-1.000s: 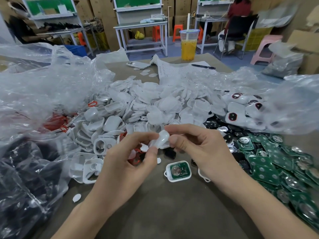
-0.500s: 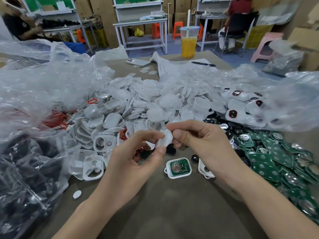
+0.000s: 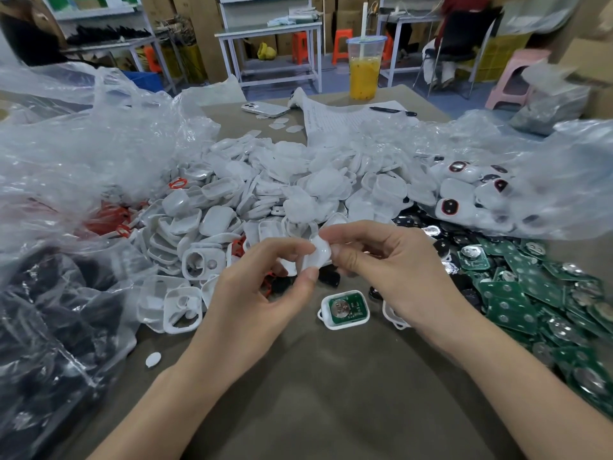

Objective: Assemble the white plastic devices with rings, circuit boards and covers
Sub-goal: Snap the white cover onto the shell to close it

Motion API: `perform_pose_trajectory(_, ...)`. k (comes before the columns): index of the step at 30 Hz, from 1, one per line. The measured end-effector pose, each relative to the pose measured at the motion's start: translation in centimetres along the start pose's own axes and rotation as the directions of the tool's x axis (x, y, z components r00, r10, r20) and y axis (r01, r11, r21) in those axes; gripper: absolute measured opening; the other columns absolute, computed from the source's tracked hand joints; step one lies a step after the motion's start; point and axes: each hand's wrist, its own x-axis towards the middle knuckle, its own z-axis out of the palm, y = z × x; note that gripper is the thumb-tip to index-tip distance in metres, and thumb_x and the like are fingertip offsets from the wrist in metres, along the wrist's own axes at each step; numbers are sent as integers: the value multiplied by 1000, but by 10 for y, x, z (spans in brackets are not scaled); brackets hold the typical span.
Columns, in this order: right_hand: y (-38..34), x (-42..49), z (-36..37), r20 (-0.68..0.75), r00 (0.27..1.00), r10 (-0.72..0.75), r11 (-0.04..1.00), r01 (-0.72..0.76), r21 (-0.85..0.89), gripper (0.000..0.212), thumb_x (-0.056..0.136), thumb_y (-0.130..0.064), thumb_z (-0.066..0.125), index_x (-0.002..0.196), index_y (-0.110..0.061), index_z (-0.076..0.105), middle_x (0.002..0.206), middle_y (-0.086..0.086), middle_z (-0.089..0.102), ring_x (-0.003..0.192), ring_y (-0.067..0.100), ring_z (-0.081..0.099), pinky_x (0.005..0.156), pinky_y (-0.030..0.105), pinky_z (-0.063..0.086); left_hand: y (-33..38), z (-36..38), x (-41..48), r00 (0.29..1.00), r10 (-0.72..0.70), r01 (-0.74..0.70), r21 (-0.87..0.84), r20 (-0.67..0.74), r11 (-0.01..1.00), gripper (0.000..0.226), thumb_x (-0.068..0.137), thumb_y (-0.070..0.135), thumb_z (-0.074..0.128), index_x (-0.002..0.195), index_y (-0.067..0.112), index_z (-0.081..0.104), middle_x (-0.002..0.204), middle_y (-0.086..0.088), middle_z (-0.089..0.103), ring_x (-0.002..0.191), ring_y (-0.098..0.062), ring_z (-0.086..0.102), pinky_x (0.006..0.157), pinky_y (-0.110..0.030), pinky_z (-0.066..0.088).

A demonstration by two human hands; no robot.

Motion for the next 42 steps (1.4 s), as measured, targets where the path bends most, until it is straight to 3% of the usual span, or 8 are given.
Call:
perform_pose_trajectory(8,0,0,-3,14,1000,-22,999,23,-34,17,89,-22,76,95,-37,78,76,-11,71,71,6,64,68,16,50,-3,0,0,999,26,-25,-34,19,999,13,90,30,68,104,29,67,110,13,71,88,-5,66,73,-10,44)
perform_pose_trajectory(12,-3,0,-4,32,999,-21,998,23,-53,19,89,-19,76,97,-36,78,87,-12,74,76,10,62,72,26,54,-2,0,-1,999,14,-13,-33,39,999,14,90,36,66,102,41,64,111,17,70,95,-6,66,77,-9,44)
perform_pose_trajectory(17,-7,-2,-6,53,998,-44,994,49,-97,28,91,-17,74,104,-42,74,93,-12,71,74,8,61,65,14,46,-1,-2,-2,999,2,-2,-8,41,1000,15,89,39,66,103,45,63,106,15,69,91,-8,66,74,-8,43)
perform_pose_trajectory(20,-7,-5,-12,44,997,-70,967,79,-243,28,95,-26,67,112,-48,68,101,-17,70,87,5,64,74,11,47,-1,-3,-3,998,-4,1,52,61,999,14,90,39,66,104,41,64,105,17,69,94,-5,65,77,-7,42)
perform_pose_trajectory(26,-3,-21,-44,160,983,-90,728,175,-663,40,87,-62,56,125,-49,59,116,-38,58,122,-8,44,95,0,25,-1,-7,-9,977,-19,-31,230,213,973,19,91,46,60,109,44,60,110,21,64,101,-3,59,82,-7,40)
perform_pose_trajectory(33,6,-20,-49,338,940,43,546,261,-796,72,70,-89,46,126,-47,61,142,-28,42,140,-9,15,118,21,12,-6,-6,-5,991,-47,12,273,123,962,17,92,38,64,108,41,61,105,31,57,98,7,55,84,-3,35)
perform_pose_trajectory(38,11,-20,-50,367,928,59,520,285,-805,55,78,-85,43,121,-54,57,151,-28,32,147,-5,5,125,33,12,-8,-5,-1,993,-47,10,320,107,947,20,92,38,63,111,36,62,110,29,56,104,6,55,89,-4,35)
perform_pose_trajectory(42,11,-19,-49,387,922,33,538,309,-784,46,79,-80,48,119,-58,49,150,-31,29,146,-8,3,122,28,9,-8,-4,0,994,-39,4,312,105,950,21,92,37,63,112,31,64,109,26,59,106,3,56,89,-7,38)
